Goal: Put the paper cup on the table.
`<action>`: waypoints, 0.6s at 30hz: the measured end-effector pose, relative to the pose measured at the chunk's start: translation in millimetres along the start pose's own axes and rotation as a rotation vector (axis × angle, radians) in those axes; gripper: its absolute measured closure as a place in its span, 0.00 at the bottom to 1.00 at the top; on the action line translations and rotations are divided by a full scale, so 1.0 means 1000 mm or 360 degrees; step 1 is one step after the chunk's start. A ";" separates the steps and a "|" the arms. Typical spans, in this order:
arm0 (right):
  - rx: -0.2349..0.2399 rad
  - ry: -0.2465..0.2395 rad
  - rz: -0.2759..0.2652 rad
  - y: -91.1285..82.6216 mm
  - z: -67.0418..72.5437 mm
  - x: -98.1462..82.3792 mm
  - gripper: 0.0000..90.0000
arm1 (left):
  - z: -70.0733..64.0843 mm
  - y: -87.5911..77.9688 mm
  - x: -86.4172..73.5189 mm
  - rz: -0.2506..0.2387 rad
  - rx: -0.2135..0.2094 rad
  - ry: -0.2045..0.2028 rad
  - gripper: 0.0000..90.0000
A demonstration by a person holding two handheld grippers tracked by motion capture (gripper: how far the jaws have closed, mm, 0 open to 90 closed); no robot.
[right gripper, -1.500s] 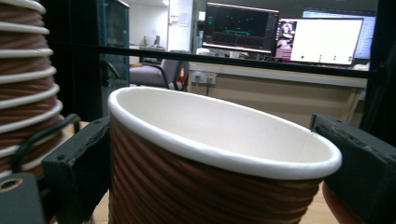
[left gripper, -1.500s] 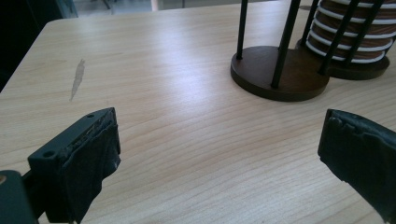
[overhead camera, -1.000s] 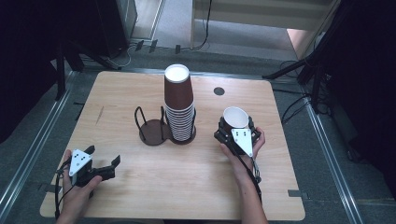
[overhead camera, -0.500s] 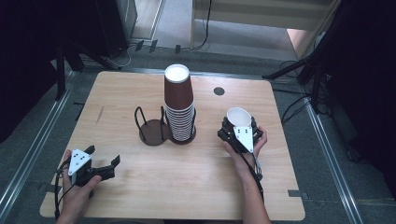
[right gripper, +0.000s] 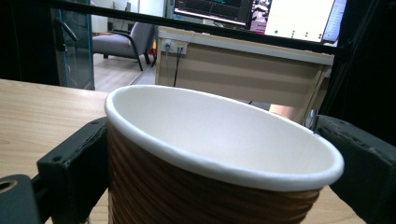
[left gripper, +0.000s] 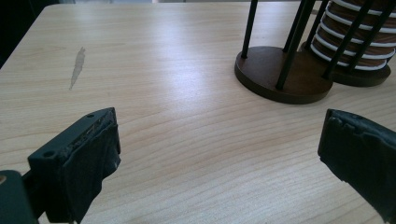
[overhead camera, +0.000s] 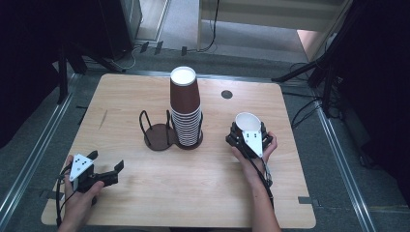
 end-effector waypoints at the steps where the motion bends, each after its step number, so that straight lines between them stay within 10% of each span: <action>1: 0.0004 -0.0003 0.0002 0.000 0.000 0.000 0.04 | 0.000 0.000 0.000 -0.0002 -0.0003 -0.0001 0.00; 18: 0.0146 0.0062 0.0075 -0.008 0.000 0.003 0.00 | 0.001 0.000 0.000 0.0004 -0.0009 0.0001 0.00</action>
Point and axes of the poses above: each handheld gripper's, and its own axes: y roughly forward along the jaws, x roughly out of its top, z roughly to its left, the point moved 8 cm from there along y, roughly forward along the jaws, and after that the axes turned 15 degrees about z, right-handed, at the moved point
